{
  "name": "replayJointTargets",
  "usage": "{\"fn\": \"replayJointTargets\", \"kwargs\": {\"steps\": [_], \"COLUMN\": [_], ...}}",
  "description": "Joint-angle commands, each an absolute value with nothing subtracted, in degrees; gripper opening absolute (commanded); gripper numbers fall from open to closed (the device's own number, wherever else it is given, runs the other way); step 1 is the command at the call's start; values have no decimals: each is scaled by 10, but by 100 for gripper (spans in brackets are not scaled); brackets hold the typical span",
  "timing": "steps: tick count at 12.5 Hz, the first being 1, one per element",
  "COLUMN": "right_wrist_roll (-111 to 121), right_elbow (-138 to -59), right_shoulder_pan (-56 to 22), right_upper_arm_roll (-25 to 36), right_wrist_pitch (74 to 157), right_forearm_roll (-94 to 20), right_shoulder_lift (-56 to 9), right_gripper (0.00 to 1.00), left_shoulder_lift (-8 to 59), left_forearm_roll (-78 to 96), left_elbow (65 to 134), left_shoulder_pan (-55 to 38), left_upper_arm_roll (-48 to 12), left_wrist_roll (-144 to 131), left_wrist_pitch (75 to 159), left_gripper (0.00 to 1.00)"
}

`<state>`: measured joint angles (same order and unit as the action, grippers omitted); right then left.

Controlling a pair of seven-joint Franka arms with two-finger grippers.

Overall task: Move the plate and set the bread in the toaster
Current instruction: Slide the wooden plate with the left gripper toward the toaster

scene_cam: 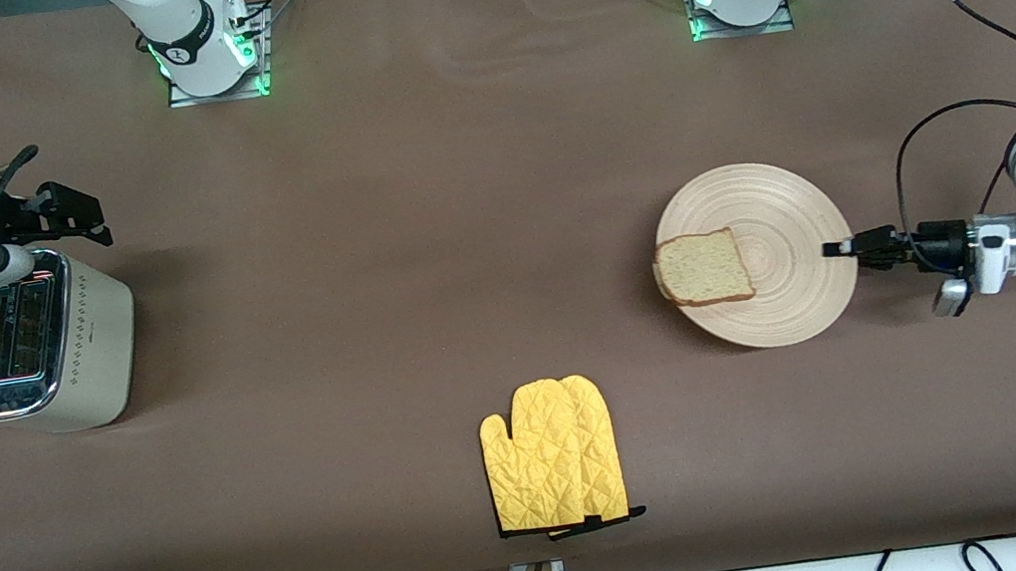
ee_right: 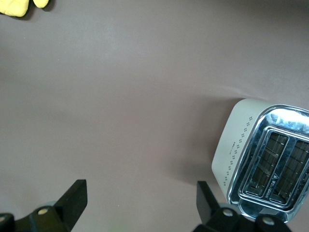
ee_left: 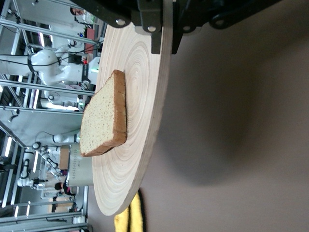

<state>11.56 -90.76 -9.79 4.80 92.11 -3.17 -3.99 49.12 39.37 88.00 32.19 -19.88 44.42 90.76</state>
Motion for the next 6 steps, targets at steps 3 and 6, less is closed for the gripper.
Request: {"fn": "replayJointTargets", "kwargs": {"steps": [3,6], "right_wrist_roll": [124,119], "right_elbow": [-908,-909], "right_shoulder_pan": [-99,-100], "right_upper_arm_roll": [47,44], "right_wrist_pitch": [920,922], "right_forearm_roll": [-34,-32], "right_shoulder_lift": [-34,-35], "right_gripper": [100,100], "left_shoulder_lift": [487,490], "left_forearm_roll": [487,515], "left_elbow": [883,893], "left_shoulder_pan": [183,104], "left_upper_arm_roll": [-204,-204], "left_wrist_roll": [427,414], "left_wrist_pitch": [915,993], "left_gripper": [0,0]}}
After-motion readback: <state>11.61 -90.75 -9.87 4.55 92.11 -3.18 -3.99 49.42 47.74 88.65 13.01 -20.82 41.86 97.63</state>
